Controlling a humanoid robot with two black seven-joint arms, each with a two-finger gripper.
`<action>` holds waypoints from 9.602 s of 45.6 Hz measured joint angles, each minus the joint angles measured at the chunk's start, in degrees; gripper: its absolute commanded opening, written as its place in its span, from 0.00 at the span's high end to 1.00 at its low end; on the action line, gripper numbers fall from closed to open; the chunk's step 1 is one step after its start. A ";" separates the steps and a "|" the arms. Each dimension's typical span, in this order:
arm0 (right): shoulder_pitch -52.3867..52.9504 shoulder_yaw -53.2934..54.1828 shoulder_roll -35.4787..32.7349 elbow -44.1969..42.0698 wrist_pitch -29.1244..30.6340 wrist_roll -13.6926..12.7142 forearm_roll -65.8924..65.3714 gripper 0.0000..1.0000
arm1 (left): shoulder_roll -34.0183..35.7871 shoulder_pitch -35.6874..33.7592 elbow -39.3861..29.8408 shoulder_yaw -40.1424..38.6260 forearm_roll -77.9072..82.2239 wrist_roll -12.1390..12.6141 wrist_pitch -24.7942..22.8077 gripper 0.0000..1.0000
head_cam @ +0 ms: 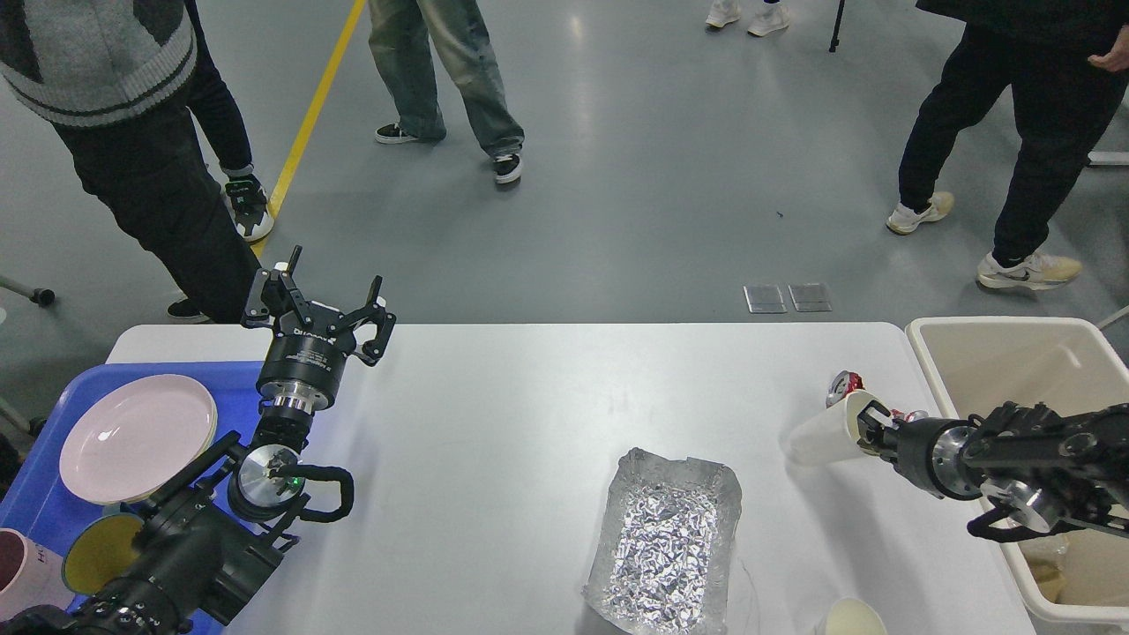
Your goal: Tidy desktop
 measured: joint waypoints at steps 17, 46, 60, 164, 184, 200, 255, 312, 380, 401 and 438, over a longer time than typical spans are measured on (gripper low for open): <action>16.34 -14.31 -3.92 11.19 1.52 0.02 -3.90 1.00 | -0.01 0.00 0.00 0.00 0.00 0.00 0.00 0.04; 53.33 -34.31 1.28 29.00 25.61 0.52 -13.74 1.00 | 0.03 0.00 0.00 -0.04 0.02 0.00 0.00 0.04; 43.21 -34.17 -0.30 19.00 18.70 0.36 -13.75 1.00 | 0.02 0.00 0.00 -0.01 0.01 0.00 0.00 0.04; 30.27 -13.45 -3.64 -4.37 37.23 -1.73 -3.86 0.00 | 0.02 0.00 0.00 0.02 0.01 0.00 0.00 0.04; 32.88 -18.95 -3.92 9.43 35.86 -4.21 -9.12 0.00 | 0.00 0.00 0.00 0.02 0.01 0.00 0.00 0.04; 10.10 -11.31 -4.57 -4.71 11.91 -3.97 -9.04 0.00 | 0.01 0.00 0.00 0.02 0.01 0.00 0.00 0.04; -21.05 5.60 16.91 -35.75 -10.03 -3.35 -8.34 0.32 | 0.03 0.00 0.00 0.03 0.03 0.00 0.00 0.04; -22.18 6.01 18.14 -38.42 -11.60 -3.25 -8.47 1.00 | -0.01 0.00 0.00 0.03 0.03 0.00 0.00 0.04; 8.09 -15.37 -7.48 -19.24 16.28 -3.34 -12.20 1.00 | 0.04 0.00 0.00 0.00 0.03 0.00 0.00 0.04; -30.55 8.09 9.40 -58.74 4.95 -4.01 -11.99 0.00 | 0.00 0.00 0.00 0.03 0.02 0.00 0.00 0.04; 1.06 8.04 -5.85 -20.03 9.69 -4.07 -12.15 0.00 | 0.00 0.00 0.00 0.03 0.04 0.00 0.00 0.04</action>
